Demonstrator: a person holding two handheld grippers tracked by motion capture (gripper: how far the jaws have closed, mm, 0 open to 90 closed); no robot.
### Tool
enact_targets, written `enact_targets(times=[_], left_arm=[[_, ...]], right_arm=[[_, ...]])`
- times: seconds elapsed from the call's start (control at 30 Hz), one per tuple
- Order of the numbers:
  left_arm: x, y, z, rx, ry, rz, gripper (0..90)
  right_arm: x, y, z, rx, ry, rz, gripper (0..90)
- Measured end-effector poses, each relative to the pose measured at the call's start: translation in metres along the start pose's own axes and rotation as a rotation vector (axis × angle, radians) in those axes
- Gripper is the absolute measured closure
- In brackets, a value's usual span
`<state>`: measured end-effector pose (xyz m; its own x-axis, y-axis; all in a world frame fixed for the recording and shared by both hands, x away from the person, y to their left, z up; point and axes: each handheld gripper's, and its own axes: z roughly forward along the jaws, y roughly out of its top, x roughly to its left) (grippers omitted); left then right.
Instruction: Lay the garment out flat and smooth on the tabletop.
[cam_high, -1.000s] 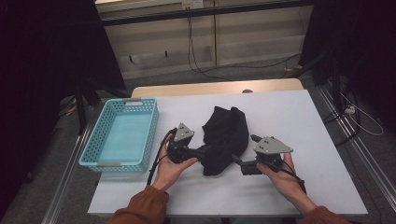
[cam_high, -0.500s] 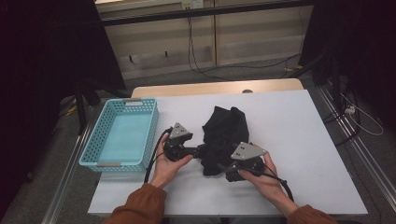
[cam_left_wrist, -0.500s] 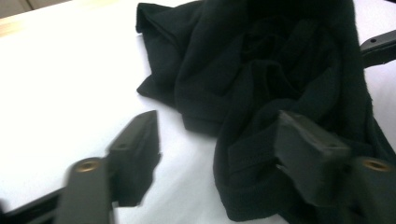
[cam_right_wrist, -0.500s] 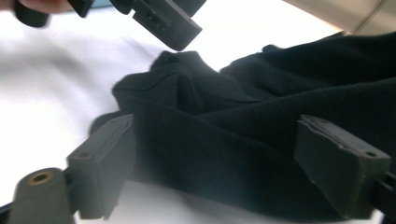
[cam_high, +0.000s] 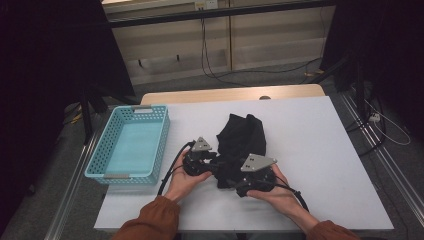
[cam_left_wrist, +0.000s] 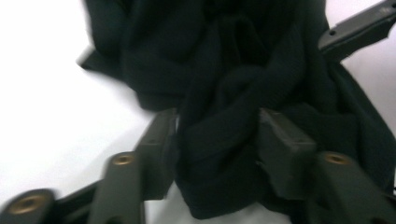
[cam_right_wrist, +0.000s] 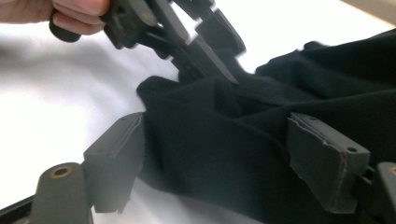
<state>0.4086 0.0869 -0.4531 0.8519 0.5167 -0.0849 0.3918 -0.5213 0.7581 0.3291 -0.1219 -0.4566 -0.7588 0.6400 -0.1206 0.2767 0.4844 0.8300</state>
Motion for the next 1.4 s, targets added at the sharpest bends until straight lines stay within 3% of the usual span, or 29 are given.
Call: enact_targets(times=[0.03,0.07,0.13,0.3,0.4,0.7,0.9,1.07,1.13,1.33,1.4], left_arm=[[0.0,0.0,0.0,-0.001,-0.029,0.002,62.7],[0.001,0.001,-0.001,0.002,-0.038,0.002,72.6],[0.0,0.003,-0.005,-0.003,-0.046,0.005,82.0],[-0.002,0.009,-0.02,-0.059,-0.033,-0.008,85.5],[0.0,0.013,-0.032,-0.102,-0.017,-0.029,85.7],[0.005,0.021,-0.05,-0.176,0.027,-0.081,86.0],[0.008,0.021,-0.055,-0.189,0.006,-0.088,85.9],[0.009,0.018,-0.054,-0.161,0.05,-0.075,85.8],[0.01,0.018,-0.053,-0.162,0.043,-0.08,85.3],[0.006,0.021,-0.054,-0.176,0.031,-0.072,84.5],[0.006,0.022,-0.054,-0.178,0.031,-0.07,84.5]], right_arm=[[0.001,-0.001,0.001,0.023,-0.006,-0.017,29.7],[0.002,-0.002,0.002,0.039,-0.007,-0.024,35.3],[0.0,-0.003,0.0,0.058,-0.012,-0.009,47.0],[-0.012,-0.006,-0.012,0.028,-0.01,0.042,80.1],[-0.02,-0.006,-0.024,-0.007,-0.008,0.058,83.8],[-0.031,-0.003,-0.047,-0.064,-0.005,0.074,84.0],[-0.023,-0.002,-0.052,-0.052,0.013,0.024,81.6],[-0.018,-0.008,-0.049,0.013,0.096,0.025,78.7],[-0.013,-0.008,-0.046,0.032,0.095,0.003,78.5],[-0.014,0.001,-0.043,-0.02,0.101,0.039,61.0],[-0.01,0.005,-0.039,-0.015,0.108,0.025,57.3]])
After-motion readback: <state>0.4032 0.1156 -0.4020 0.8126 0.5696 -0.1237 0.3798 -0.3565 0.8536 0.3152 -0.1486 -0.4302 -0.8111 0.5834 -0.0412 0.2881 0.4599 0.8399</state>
